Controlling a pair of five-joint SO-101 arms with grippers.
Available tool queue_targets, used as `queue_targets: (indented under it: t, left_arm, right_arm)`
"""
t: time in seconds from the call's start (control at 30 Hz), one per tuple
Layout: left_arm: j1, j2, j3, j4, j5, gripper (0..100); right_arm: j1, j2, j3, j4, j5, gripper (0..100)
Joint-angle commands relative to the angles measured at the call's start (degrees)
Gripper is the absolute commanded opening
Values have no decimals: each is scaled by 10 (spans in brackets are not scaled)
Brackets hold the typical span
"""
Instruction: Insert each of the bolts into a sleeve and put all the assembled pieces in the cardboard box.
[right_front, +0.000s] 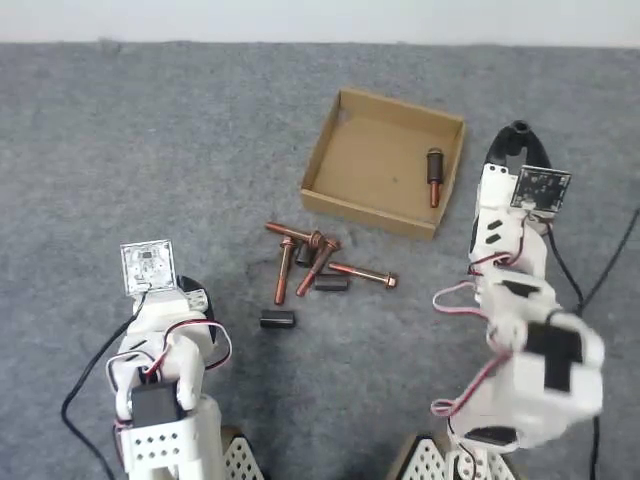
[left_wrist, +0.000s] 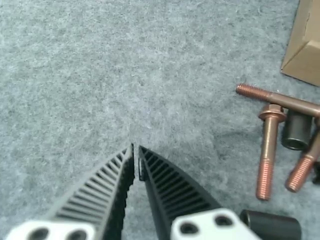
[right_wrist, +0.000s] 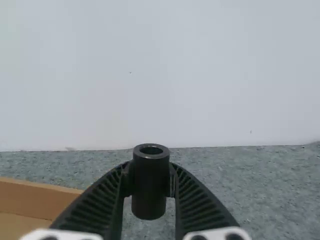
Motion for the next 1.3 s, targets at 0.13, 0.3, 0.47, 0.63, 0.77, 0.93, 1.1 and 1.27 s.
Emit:
queue_targets:
  t: [0.13, 0.3, 0.47, 0.63, 0.77, 0.93, 1.1, 1.27]
  left_arm:
    - [-1, -7, -7, -18, -5, 11]
    - [-1, -7, -7, -18, -5, 11]
    - [-1, -7, -7, -20, -5, 11]
    - [-1, -7, -7, -20, -5, 11]
    - [-1, -7, -7, -19, -5, 11]
    - [-1, -7, -7, -19, -5, 11]
    - [-1, -7, -7, -19, -5, 11]
    - [-1, -7, -7, -20, -5, 11]
  right_arm:
    - [7, 140, -73, -174, 10, 6]
    - [20, 185, -41, -251, 10, 6]
    - [15, 200, 34, -351, 10, 6]
    - [0, 199, 103, -403, 10, 6]
    - [-7, 195, 145, -419, 10, 6]
    - [-27, 194, 201, -434, 10, 6]
    - [-64, 194, 231, -434, 9, 6]
    - [-98, 194, 250, -435, 9, 6]
